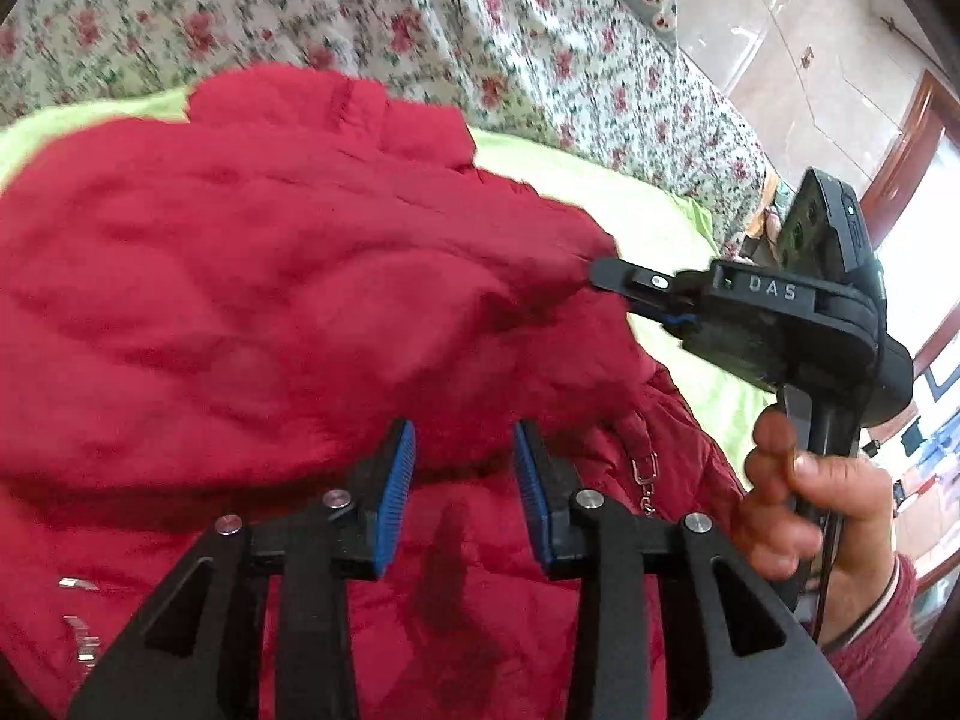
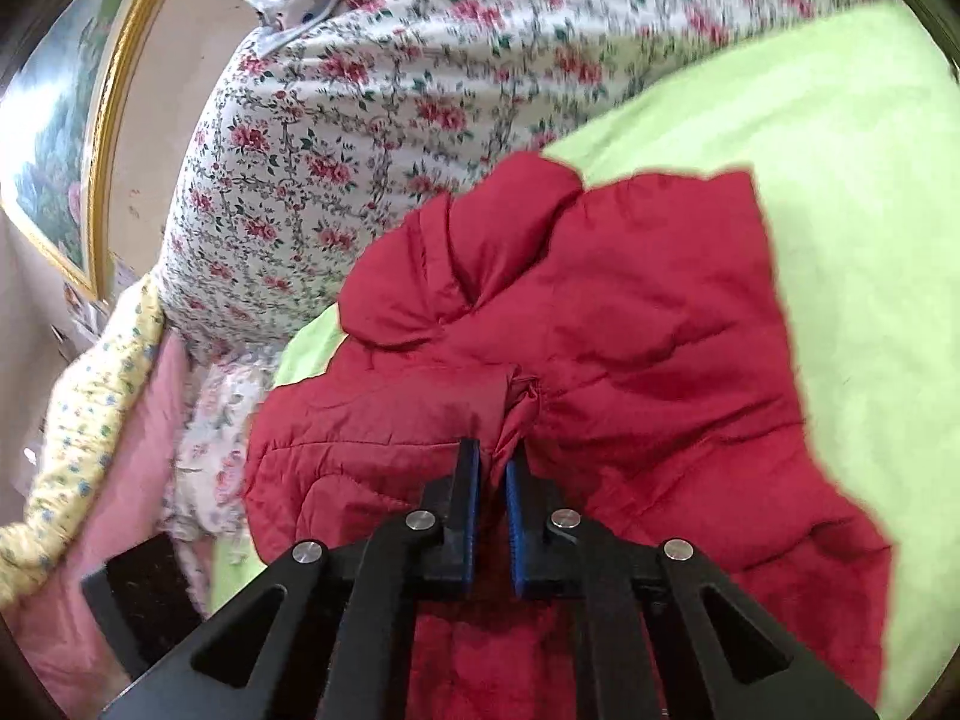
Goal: Fold large clothes
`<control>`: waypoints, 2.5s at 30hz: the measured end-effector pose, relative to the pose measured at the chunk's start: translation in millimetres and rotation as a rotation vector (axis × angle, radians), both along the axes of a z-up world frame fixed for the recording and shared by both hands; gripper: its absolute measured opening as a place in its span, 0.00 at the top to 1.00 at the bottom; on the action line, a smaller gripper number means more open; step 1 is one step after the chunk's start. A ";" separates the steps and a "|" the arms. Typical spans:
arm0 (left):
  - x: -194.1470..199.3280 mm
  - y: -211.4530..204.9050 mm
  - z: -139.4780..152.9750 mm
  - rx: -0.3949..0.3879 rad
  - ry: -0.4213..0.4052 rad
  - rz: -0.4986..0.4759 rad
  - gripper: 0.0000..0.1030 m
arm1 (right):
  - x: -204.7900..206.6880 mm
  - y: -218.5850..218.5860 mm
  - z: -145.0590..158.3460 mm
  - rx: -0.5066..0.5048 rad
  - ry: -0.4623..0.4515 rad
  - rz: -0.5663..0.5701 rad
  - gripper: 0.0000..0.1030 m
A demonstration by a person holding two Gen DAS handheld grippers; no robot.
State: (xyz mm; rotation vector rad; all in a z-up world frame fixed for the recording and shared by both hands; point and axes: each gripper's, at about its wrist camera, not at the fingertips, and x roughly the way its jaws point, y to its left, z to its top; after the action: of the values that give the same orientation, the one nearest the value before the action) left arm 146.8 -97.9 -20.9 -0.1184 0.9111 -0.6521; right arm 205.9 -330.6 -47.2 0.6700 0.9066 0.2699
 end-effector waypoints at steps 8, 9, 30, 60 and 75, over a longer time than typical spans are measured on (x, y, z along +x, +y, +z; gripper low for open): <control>28.4 53.8 26.0 0.047 -0.065 0.128 0.69 | -1.8 -33.3 15.8 -0.115 -0.026 -0.046 0.93; 34.0 60.7 24.9 0.060 -0.065 0.150 0.69 | -0.8 -35.7 13.8 -0.121 -0.021 -0.049 0.93; 77.9 83.4 -30.5 0.136 0.027 0.261 0.69 | -18.1 35.8 42.8 -0.366 -0.159 0.045 0.66; 82.3 104.2 -43.3 0.139 0.070 0.280 0.69 | 10.8 32.7 -44.7 -0.365 0.065 0.063 0.91; 57.3 116.0 -22.2 0.146 0.092 0.260 0.45 | -38.6 15.0 7.1 -0.309 0.076 0.077 0.46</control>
State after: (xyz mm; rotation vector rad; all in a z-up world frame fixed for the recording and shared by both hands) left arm 204.1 18.2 -43.2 -0.1347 1.0090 -0.3401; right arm 167.3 -315.5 -40.2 0.3621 1.0230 0.1684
